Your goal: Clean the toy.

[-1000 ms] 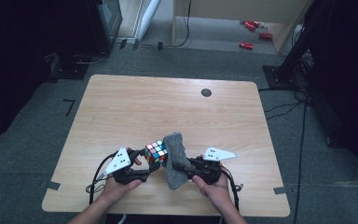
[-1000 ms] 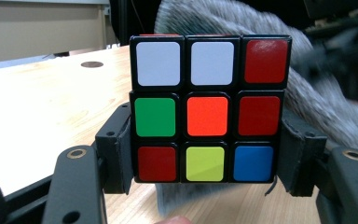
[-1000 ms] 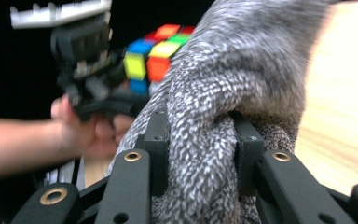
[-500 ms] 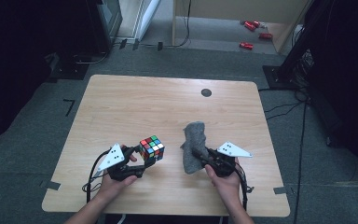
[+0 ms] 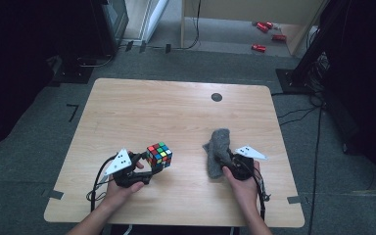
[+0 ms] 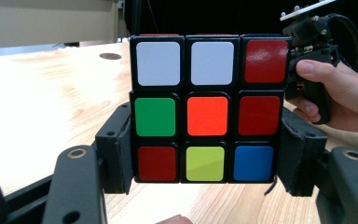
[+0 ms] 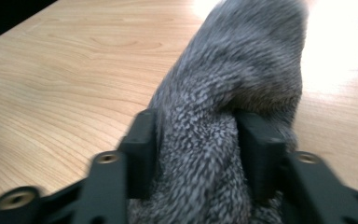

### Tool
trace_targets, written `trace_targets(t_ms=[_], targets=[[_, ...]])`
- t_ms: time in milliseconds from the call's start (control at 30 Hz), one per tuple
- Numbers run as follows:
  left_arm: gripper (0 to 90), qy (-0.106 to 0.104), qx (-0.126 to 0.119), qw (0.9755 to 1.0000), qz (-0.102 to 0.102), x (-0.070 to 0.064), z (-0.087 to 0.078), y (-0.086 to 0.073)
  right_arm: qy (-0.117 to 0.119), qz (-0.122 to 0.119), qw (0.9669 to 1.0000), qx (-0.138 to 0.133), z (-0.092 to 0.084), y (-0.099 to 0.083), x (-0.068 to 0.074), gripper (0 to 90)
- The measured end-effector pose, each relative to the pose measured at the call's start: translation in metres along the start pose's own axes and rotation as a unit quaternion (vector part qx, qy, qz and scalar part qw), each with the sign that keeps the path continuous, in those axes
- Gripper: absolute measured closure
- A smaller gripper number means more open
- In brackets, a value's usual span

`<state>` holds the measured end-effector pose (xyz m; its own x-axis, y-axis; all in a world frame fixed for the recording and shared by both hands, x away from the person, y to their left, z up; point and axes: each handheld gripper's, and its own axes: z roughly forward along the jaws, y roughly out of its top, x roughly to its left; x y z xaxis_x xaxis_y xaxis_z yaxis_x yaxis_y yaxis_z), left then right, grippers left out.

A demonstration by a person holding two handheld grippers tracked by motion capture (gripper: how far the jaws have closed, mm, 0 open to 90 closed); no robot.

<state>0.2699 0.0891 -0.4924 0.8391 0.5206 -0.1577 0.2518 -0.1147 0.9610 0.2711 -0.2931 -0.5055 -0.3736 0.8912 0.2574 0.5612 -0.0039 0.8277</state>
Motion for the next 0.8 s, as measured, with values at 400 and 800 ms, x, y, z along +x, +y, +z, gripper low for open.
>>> trace_targets(t_ms=[400,800], targets=[[34.8,0.000,0.023,0.9996,-0.014,0.006,0.002,0.002,0.074,-0.084,0.9894,-0.093,-0.015,0.009,0.024,28.7],[34.9,-0.069,0.063,0.9942,-0.052,0.012,0.011,0.010,0.156,-0.214,0.9524,-0.151,-0.003,-0.004,0.077,30.4]])
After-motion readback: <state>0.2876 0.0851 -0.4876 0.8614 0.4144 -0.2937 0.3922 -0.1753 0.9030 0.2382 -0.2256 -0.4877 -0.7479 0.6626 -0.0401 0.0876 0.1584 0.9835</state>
